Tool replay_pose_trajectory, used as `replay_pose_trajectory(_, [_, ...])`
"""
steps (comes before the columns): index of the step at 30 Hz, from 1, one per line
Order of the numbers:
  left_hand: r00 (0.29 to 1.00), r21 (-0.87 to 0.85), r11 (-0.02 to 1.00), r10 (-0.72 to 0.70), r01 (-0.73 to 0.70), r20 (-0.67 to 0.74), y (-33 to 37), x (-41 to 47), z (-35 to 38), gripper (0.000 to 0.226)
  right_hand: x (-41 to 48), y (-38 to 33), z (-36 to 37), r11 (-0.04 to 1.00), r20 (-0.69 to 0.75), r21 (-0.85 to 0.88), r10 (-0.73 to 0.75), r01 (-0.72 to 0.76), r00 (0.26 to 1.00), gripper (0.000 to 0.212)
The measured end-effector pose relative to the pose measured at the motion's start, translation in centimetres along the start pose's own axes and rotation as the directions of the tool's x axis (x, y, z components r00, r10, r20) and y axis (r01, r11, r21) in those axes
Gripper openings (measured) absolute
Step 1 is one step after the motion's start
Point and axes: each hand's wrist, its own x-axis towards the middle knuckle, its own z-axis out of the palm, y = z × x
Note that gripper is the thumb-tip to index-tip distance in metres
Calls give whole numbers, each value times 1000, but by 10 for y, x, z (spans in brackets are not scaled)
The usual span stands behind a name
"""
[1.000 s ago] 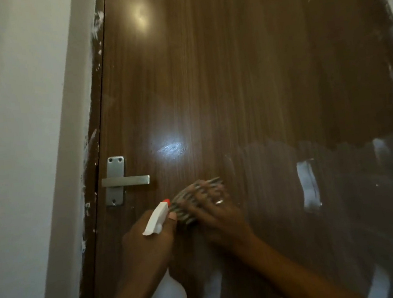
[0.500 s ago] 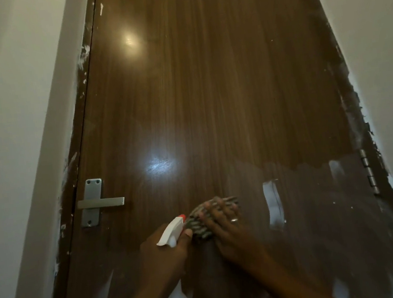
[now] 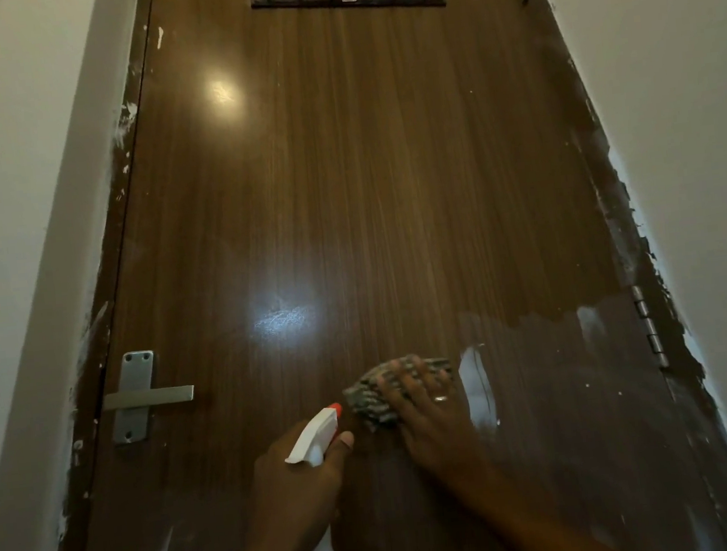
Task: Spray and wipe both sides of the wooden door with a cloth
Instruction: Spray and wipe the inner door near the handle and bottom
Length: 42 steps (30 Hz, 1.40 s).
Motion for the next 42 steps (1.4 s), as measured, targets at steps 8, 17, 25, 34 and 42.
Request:
replay_pose_trajectory(8, [999,-35,999,-2,3,45,-2,4,14,40,97,37,-31,901,-74,-17,430,-433,900,69])
replay_pose_trajectory(17, [995,-72,997,-22,29,99,1,-3,38,32,-29,72,-29,981,2,31,189,-189,982,68])
replay_pose_trajectory(25, [993,-72,997,-11,19,114,4,-3,55,35,64,83,-56,896,3,-65,440,-439,898,66])
replay_pose_trajectory(34, [979,21,1000,14,-19,203,15,-21,85,48,-54,143,-69,867,-32,-55,493,-494,869,62])
replay_pose_trajectory(42, [943,24,995,-98,95,319,26,-18,108,66,8,187,-96,566,-51,-71,820,-821,570,66])
